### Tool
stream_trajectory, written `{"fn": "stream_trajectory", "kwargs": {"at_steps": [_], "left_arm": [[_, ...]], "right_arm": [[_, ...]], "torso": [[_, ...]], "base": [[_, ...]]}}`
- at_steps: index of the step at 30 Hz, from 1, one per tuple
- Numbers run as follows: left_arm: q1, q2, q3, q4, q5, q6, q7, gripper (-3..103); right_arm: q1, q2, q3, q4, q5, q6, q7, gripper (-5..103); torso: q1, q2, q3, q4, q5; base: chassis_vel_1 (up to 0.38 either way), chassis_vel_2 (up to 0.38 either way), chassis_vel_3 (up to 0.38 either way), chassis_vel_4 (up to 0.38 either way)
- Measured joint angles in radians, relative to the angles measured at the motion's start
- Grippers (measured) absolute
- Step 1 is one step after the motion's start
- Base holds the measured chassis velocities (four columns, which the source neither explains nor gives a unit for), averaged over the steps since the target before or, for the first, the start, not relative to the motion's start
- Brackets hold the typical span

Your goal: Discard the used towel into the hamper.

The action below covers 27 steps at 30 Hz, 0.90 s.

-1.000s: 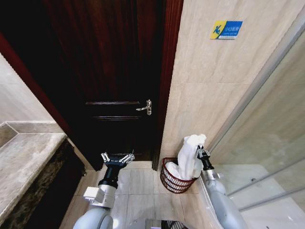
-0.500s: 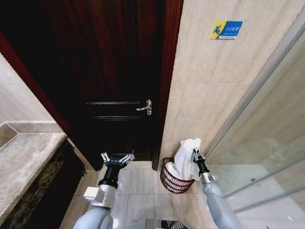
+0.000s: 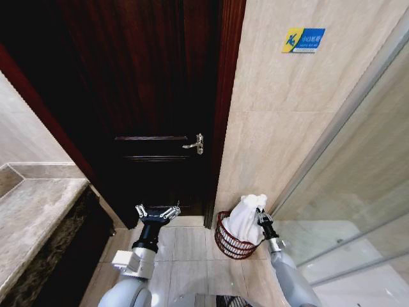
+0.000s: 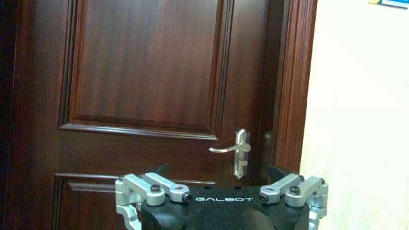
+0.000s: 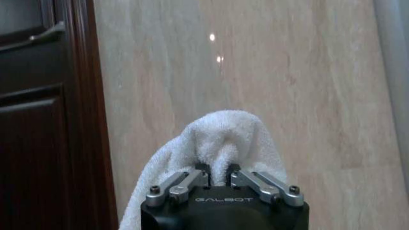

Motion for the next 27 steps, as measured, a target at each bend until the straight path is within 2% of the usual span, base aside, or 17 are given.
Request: {"fn": "stream_trajectory", "kwargs": {"at_steps": [4,10,16,19,23,27], "left_arm": [[0.0,0.0,0.0,0.0,0.0,0.0,0.0,100],[0.0,0.0,0.0,0.0,0.0,0.0,0.0,100],[0.0,0.0,0.0,0.0,0.0,0.0,0.0,100],[0.0,0.0,0.0,0.0,0.0,0.0,0.0,100],[0.0,0.0,0.0,0.0,0.0,0.0,0.0,100],[0.0,0.0,0.0,0.0,0.0,0.0,0.0,100]], "right_arm": [[0.029,0.012,0.026,-0.065,-0.065,-0.015,0.007,14],[0.077,0.024,0.045,-0.145,-0.165,-0.083,0.079,14],[0.054,0.032,0.048,-0.114,-0.212,-0.158,0.111,14],[0.061,0.041,0.057,-0.135,-0.249,-0.171,0.144,14],[0.068,0.039,0.06,-0.186,-0.341,-0.202,0.234,14],[0.066,0.036,0.062,-0.189,-0.376,-0.222,0.283,14]], "torso": [[0.0,0.0,0.0,-0.0001,0.0],[0.0,0.0,0.0,0.0002,-0.0001],[0.0,0.0,0.0,-0.0004,-0.0001],[0.0,0.0,0.0,0.0,-0.0002],[0.0,0.0,0.0,0.0001,0.0],[0.0,0.0,0.0,-0.0001,-0.0003]], "base": [[0.0,0.0,0.0,0.0],[0.0,0.0,0.0,0.0],[0.0,0.0,0.0,0.0],[0.0,0.0,0.0,0.0],[0.0,0.0,0.0,0.0],[0.0,0.0,0.0,0.0]]}}
